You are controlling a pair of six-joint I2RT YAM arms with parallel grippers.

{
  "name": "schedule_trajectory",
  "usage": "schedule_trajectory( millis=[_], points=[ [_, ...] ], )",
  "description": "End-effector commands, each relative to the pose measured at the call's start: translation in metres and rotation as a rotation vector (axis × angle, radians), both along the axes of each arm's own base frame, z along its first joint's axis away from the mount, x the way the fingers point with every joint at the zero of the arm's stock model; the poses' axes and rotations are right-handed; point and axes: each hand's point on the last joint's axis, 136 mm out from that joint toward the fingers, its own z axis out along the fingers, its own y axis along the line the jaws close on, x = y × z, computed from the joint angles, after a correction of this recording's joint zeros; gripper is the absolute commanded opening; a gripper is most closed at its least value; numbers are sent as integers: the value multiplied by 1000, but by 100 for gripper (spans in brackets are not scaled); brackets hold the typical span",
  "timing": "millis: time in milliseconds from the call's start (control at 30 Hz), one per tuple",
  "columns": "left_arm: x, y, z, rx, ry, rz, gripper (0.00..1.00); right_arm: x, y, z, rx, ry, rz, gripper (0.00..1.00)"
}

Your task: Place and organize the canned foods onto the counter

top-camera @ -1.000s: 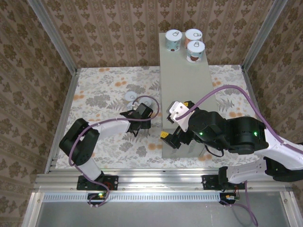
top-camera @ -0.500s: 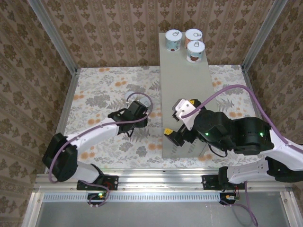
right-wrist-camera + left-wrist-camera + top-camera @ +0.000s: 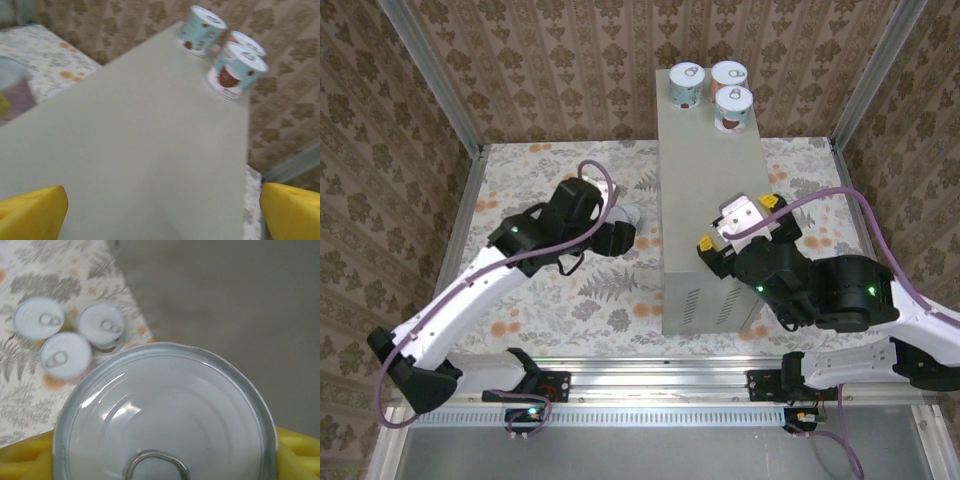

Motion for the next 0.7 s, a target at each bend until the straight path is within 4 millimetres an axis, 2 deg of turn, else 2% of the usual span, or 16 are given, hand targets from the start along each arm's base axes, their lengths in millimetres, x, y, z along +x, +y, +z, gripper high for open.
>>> schedule_trajectory(
  millis=[0, 167, 267, 467, 667],
  points=[
    [-30, -3, 41, 5, -41, -171, 68, 7, -32, 12, 58, -70, -141, 100],
    [-48, -14, 94, 0, -121, -292, 67, 8, -50, 8, 98, -69, -182, 100],
    [-58, -28, 113, -6, -142, -374, 67, 6, -57, 4, 114, -59, -182, 100],
    [-59, -59, 126, 66, -184, -459, 67, -3, -62, -5, 173, -28, -112, 100],
    [-53, -87, 128, 83, -199, -500, 67, -14, -73, -15, 220, 11, -65, 100]
  ],
)
